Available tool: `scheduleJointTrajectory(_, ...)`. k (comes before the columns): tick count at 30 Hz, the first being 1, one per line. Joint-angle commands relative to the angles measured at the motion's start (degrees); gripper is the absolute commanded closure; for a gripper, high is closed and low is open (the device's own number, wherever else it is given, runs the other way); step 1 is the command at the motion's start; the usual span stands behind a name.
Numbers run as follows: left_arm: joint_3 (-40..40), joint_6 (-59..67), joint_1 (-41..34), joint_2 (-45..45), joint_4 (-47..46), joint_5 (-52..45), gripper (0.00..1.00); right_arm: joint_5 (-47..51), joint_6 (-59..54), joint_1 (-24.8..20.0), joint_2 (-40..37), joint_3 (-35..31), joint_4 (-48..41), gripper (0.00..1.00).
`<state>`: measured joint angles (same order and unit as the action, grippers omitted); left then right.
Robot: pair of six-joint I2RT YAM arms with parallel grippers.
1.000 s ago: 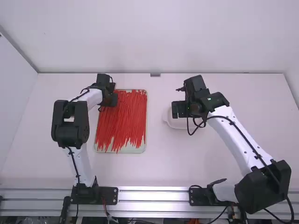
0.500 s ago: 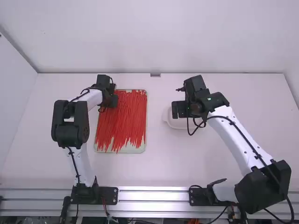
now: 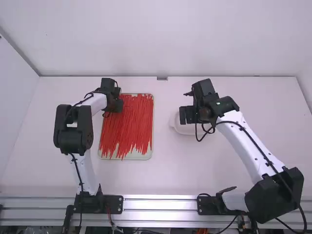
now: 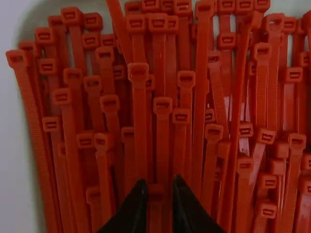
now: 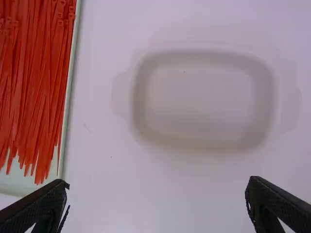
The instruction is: Fasten the cable tie
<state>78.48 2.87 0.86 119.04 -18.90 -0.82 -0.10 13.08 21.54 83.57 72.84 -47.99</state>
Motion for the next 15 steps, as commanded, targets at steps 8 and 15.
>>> scheduleJointTrajectory(8, -1.3, 0.6, 0.2, 1.1, -0.3, 0.3, 0.84, 0.2, 0.0, 0.3, 0.4, -0.5, -0.5, 0.02)
scheduleJointTrajectory(15, -1.4, 0.6, 0.2, 1.1, -0.8, 0.4, 0.86, 0.2, -0.1, 0.3, 0.4, -0.5, -0.5, 0.02)
